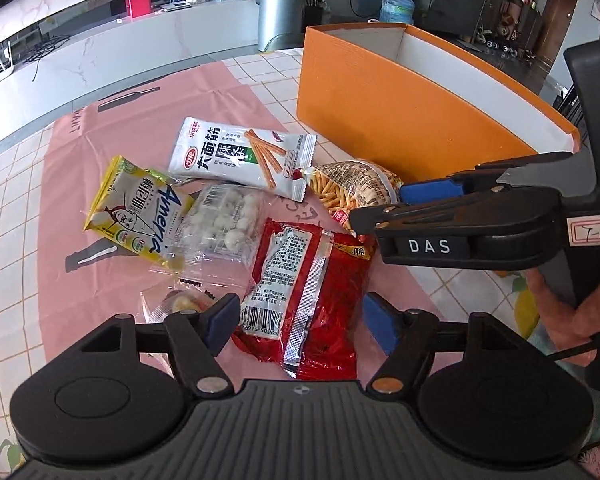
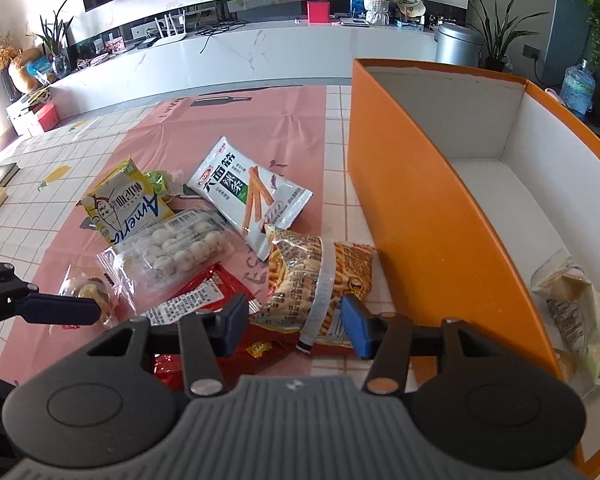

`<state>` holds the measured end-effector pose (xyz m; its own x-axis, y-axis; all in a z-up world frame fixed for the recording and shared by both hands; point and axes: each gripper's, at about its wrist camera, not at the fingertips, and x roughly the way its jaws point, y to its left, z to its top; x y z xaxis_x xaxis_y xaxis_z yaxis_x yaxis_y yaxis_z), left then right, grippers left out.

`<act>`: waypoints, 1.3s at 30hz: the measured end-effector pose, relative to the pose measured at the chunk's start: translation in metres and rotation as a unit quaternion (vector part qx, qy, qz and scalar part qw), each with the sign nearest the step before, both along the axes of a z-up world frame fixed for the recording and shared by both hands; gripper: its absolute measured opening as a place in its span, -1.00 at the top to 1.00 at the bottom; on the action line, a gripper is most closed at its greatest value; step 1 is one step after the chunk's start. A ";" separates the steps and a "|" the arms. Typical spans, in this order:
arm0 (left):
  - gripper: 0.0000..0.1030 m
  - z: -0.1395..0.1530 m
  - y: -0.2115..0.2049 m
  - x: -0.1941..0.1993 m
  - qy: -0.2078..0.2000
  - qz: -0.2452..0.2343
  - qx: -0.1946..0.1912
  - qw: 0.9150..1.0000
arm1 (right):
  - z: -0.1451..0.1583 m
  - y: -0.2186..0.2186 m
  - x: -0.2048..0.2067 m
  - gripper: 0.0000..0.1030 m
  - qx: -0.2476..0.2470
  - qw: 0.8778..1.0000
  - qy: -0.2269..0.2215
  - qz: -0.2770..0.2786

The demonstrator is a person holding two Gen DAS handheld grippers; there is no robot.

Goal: Organize snacks
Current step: 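Lower the right gripper onto the stick-snack bag with red label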

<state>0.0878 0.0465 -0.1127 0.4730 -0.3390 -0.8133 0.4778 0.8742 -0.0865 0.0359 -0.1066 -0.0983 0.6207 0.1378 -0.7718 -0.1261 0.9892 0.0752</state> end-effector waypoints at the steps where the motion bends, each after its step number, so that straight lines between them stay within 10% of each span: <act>1: -0.60 -0.001 0.000 0.001 0.002 0.001 -0.001 1.000 | -0.002 0.000 0.000 0.21 -0.001 1.000 0.002 0.000; 5: -0.60 -0.003 -0.002 0.002 0.002 0.001 -0.002 1.000 | -0.008 -0.004 0.000 0.94 0.003 1.000 0.019 -0.001; 9: -0.66 -0.005 -0.004 0.002 0.000 -0.005 -0.002 1.000 | -0.004 -0.009 -0.008 1.00 0.000 1.000 0.018 -0.004; 25: -0.80 -0.024 -0.027 0.010 -0.002 -0.018 0.043 0.999 | 0.011 -0.018 -0.051 1.00 0.005 1.000 0.026 0.001; 33: -0.54 -0.017 -0.013 0.005 0.029 0.029 0.025 0.999 | 0.012 -0.015 -0.059 1.00 0.012 0.999 0.030 0.019; 39: -0.53 -0.014 0.001 -0.004 0.036 0.065 0.023 0.997 | 0.021 -0.011 -0.061 0.65 0.018 0.999 -0.001 0.050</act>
